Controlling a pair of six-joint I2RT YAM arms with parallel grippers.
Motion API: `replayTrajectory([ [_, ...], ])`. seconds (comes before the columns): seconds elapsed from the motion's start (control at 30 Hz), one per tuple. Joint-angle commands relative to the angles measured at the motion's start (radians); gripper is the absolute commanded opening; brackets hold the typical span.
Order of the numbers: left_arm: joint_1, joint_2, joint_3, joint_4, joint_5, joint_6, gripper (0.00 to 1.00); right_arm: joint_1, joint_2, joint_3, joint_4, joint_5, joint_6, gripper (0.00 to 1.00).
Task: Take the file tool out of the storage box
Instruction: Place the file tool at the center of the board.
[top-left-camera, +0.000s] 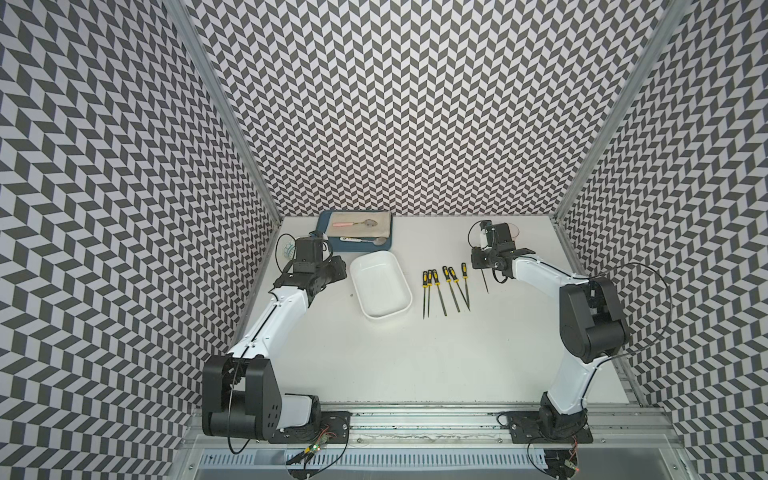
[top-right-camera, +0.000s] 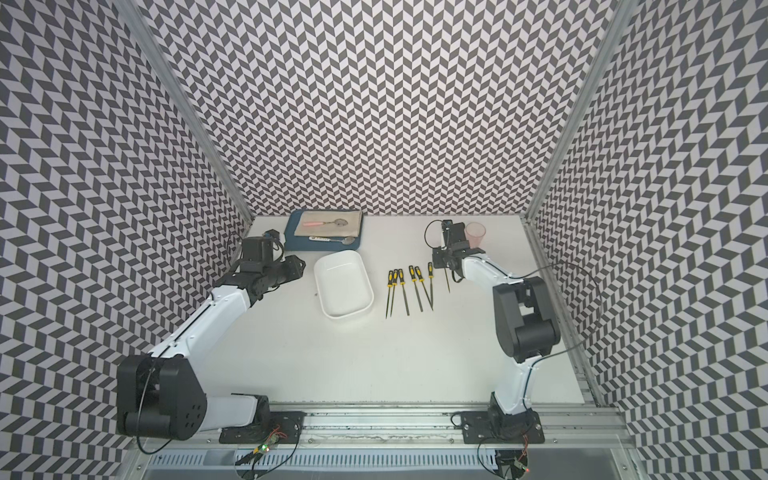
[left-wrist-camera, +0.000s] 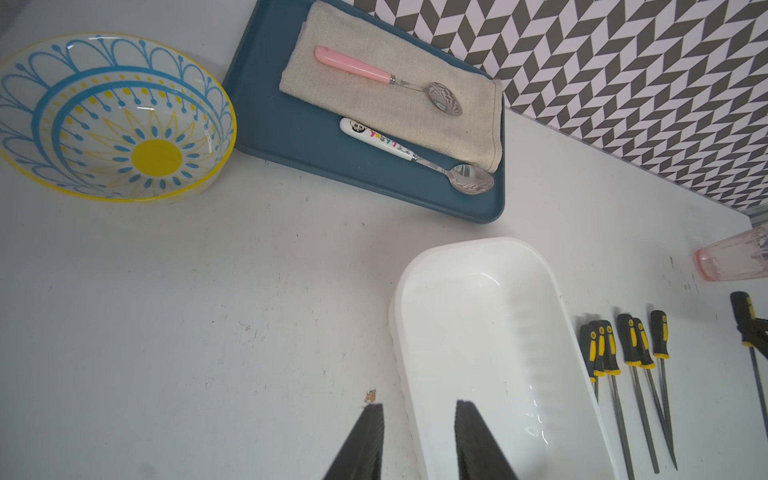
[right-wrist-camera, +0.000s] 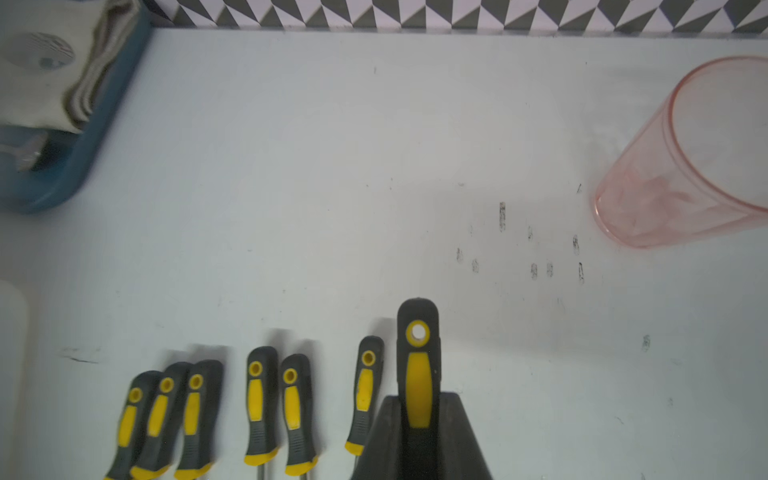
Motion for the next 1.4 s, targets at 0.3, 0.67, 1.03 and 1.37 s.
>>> replayTrajectory([
  [0.3,-0.004,-0.017,0.008,0.004,-0.013,0.016,0.34,-0.001,0.101,-0.007,0.059,-0.006,0.036,0.00],
  [0.67,-0.003,-0.015,0.007,0.004,-0.017,0.015,0.34,-0.001,0.127,-0.029,0.085,-0.017,0.044,0.00],
  [1.03,-0.004,-0.013,0.007,0.003,-0.018,0.016,0.34,-0.001,0.139,-0.026,0.073,-0.007,0.040,0.27],
  [1.37,-0.004,-0.014,0.007,0.003,-0.025,0.015,0.34,-0.001,0.123,-0.036,0.070,0.004,0.040,0.47],
])
